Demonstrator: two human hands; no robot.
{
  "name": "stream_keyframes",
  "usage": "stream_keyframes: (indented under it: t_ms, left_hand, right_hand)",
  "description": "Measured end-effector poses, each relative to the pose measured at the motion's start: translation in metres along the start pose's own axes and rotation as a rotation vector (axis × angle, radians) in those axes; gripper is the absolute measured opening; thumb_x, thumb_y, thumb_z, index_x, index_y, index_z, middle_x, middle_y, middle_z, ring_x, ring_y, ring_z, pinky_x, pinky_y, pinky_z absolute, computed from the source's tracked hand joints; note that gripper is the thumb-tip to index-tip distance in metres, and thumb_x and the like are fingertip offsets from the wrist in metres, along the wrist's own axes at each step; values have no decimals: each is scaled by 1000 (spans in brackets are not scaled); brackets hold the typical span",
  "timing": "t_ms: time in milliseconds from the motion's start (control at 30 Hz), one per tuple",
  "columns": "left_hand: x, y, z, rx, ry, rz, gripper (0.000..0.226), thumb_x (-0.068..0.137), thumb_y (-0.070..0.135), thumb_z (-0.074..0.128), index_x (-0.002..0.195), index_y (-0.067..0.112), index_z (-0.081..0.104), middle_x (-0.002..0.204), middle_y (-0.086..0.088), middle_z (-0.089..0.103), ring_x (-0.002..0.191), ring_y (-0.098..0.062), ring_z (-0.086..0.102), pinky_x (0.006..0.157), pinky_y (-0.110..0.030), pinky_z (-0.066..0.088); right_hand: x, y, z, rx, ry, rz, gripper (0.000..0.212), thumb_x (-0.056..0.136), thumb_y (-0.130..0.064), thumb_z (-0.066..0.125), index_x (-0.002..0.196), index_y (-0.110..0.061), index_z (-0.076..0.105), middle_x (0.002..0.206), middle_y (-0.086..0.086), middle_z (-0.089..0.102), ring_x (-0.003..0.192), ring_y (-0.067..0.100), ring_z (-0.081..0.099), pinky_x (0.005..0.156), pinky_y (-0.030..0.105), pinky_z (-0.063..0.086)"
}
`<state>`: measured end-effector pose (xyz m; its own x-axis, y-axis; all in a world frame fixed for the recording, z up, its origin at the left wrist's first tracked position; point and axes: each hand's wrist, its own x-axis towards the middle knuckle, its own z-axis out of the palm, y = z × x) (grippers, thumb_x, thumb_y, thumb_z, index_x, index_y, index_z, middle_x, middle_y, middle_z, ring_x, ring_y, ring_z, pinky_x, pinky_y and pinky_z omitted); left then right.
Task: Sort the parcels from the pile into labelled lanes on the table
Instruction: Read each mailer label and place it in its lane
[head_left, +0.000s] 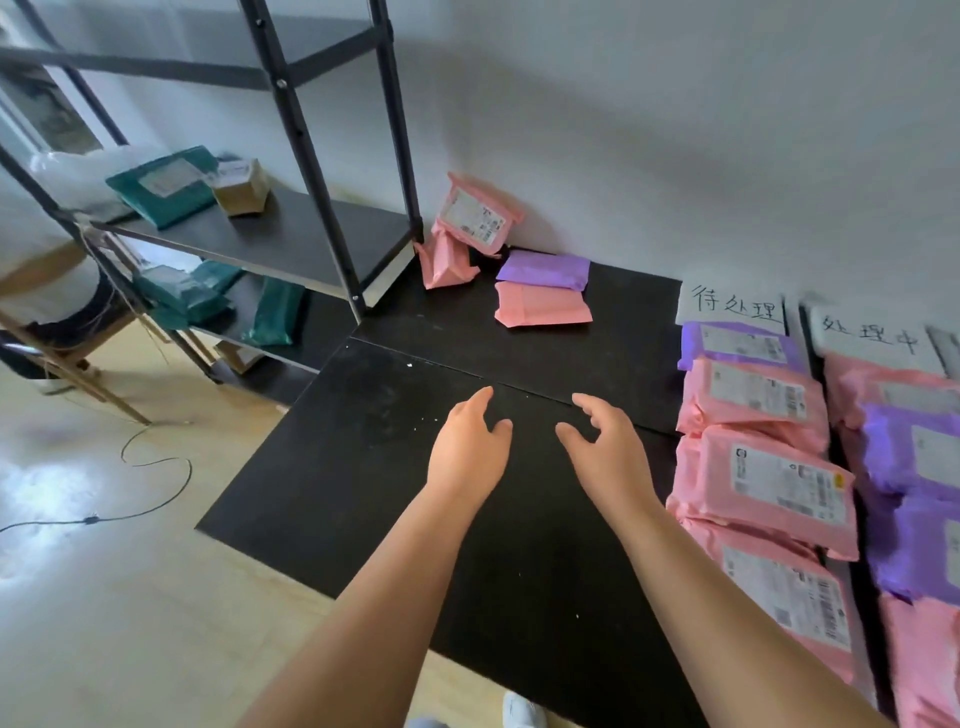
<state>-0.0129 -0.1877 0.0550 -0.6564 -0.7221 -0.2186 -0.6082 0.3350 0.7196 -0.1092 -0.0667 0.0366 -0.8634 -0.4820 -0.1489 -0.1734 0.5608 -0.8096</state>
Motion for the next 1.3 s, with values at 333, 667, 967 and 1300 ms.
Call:
stream_keyframes:
  t_ms: [333, 667, 967, 1300]
  left_hand:
    - [126, -4, -16, 67, -143, 79, 53, 101, 26, 49, 152, 26, 33, 153, -1, 39, 125, -17, 53, 91, -30, 47]
    - [269, 9, -35, 206, -265, 249, 52, 100, 20, 47, 151, 23, 36, 151, -4, 40, 120, -25, 55, 88, -34, 46]
    - [374, 32, 0, 339, -276, 274, 55, 98, 12, 45, 151, 20, 35, 146, -10, 41, 123, -30, 52, 94, -36, 43]
    - [458, 30, 50, 526, -278, 370, 59, 92, 4, 45, 148, 20, 42, 145, -12, 43, 121, -34, 51, 95, -41, 45]
  right_hand:
    - [92, -30, 26, -111, 125, 75, 46, 98, -22, 61, 143, -23, 50, 144, 1, 50, 131, 16, 49, 97, 25, 39]
    - [195, -66, 65, -208, 256, 167, 45, 98, -20, 60, 142, -16, 52, 139, 6, 54, 126, 22, 53, 100, 32, 43]
    - [306, -44, 65, -442, 183, 129, 42, 97, -15, 53, 140, -15, 53, 128, 11, 58, 113, 29, 57, 91, 36, 46]
    - [403, -5, 67, -698, 97, 163, 42, 97, -15, 48, 139, -16, 50, 128, 10, 56, 116, 28, 53, 98, 40, 43]
